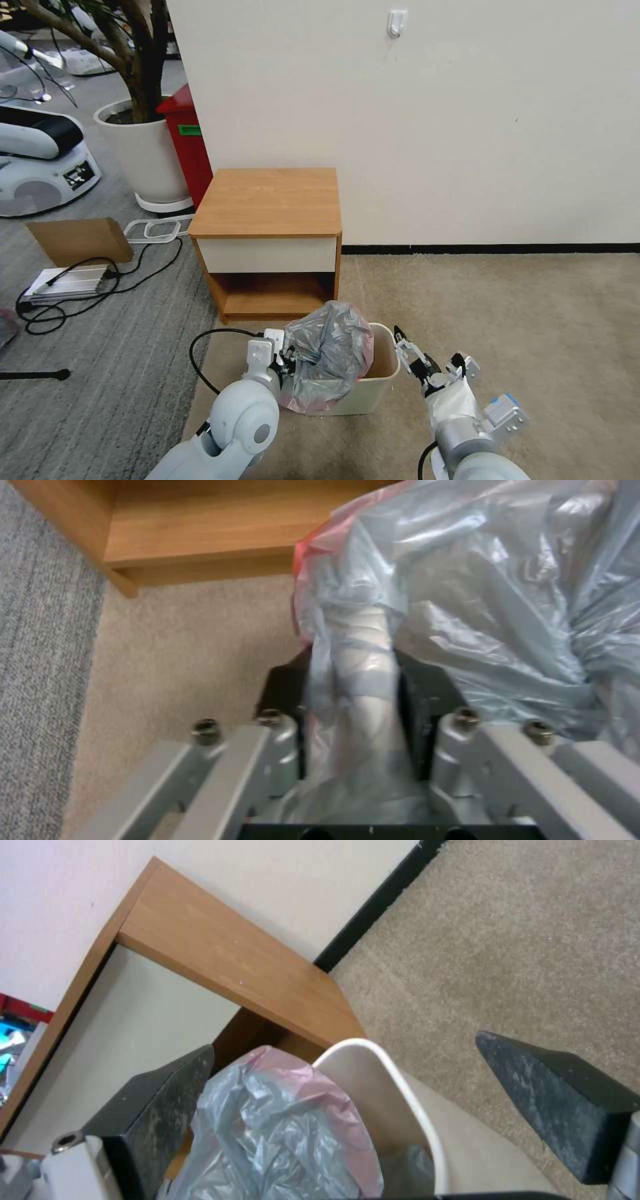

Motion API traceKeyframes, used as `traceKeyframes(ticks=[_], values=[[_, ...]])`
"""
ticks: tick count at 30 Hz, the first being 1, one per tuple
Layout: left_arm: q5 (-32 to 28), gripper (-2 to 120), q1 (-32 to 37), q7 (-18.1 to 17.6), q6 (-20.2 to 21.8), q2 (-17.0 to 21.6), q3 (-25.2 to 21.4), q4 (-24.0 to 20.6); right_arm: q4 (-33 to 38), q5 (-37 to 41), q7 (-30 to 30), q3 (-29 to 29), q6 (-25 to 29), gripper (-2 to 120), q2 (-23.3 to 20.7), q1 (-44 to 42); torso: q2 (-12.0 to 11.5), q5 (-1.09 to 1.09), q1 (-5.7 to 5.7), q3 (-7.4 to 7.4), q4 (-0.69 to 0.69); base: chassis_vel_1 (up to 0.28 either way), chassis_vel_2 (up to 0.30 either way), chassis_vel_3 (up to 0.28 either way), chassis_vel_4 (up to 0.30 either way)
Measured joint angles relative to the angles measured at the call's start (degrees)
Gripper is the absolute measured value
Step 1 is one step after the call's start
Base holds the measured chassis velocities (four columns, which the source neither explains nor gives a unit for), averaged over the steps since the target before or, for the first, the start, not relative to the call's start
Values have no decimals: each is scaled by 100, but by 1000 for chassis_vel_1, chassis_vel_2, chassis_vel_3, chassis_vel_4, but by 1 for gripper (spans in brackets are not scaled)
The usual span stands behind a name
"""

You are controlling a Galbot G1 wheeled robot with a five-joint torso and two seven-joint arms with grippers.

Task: Pick up the garbage bag from the table and place it over the trash can.

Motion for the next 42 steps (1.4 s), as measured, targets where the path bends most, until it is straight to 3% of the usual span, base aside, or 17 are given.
traceKeyframes(ticks=[5, 10, 11, 19, 23, 42], values=[[29, 9, 49, 27, -97, 39, 1, 7, 63, -22, -4, 17, 0, 100, -53, 15, 0, 0, 0, 0, 0, 0, 0, 0, 0], [287, 9, 120, 343, -508, 71, -13, 41, 108, -76, -17, 6, -15, 100, -122, 95, 0, -1, 0, 0, 0, 0, 0, 0, 0], [856, 9, 258, 849, -1015, 131, -24, 52, 98, -380, -69, -70, -34, 100, -217, 178, 0, 0, 0, 0, 1, 0, 0, 0, 0], [1350, 9, 457, 1381, -1634, 224, -45, 3, -95, -1953, -676, -600, -104, 100, -490, 315, 0, 0, 0, 0, 1, 0, 0, 0, 0], [1420, 9, 471, 1510, -1799, 282, -52, -83, -145, -2382, -731, -847, -225, 100, -597, 426, 0, 0, 0, 0, 1, 0, 0, 0, 0], [1520, 9, 655, 2043, -2065, 410, -382, -513, -289, -1763, -260, -1051, -760, 100, -697, 1034, 0, -1, 0, 0, 0, 0, 0, 0, 0]])
